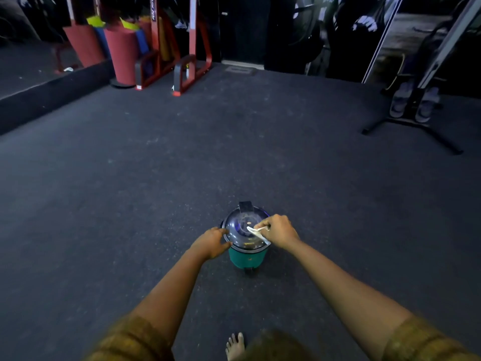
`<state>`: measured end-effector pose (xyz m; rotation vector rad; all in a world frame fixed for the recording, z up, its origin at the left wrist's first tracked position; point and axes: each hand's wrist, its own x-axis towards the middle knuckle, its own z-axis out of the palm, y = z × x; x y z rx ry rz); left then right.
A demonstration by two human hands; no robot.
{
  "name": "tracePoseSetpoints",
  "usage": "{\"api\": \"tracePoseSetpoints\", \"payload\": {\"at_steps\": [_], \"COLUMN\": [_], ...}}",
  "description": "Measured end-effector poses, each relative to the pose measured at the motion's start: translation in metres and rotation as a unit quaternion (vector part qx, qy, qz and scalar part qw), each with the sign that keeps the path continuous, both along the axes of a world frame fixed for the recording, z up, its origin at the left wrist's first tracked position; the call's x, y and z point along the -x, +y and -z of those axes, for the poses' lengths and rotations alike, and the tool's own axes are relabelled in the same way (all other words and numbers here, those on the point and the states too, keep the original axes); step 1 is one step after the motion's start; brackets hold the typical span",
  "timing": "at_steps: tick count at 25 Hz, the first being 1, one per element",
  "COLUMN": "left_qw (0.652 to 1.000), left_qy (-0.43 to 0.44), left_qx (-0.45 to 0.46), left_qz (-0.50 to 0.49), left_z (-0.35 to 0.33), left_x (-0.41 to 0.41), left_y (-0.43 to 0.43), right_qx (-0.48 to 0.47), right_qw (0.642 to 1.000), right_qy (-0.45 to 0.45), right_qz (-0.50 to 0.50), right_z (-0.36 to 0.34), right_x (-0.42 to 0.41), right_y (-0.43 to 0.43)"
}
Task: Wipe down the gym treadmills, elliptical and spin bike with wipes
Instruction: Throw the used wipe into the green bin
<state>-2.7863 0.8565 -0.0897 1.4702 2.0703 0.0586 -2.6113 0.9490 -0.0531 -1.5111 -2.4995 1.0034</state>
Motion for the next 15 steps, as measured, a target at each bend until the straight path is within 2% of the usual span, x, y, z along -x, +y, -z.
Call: {"api": "tracePoseSetpoints", "payload": {"at_steps": [7,15], "left_qw": [0.999,0.999], "left_qy": [-0.012,-0.005], "left_qx": [0.032,0.010], "left_qz": [0.025,0.032], "left_z": [0.022,0.018], "left_x": [0.026,0.051], "left_y": [0.052,0.099], "right_qx": [0.000,-0.004], "right_qw": [1.000,1.000], "right_qy": [-0.013,-0.011], "right_qz": [-0.016,-0.026], "right_z": [0.008,0.008], "right_x": [0.033,0.064], "right_y": [0.053,0.099]}}
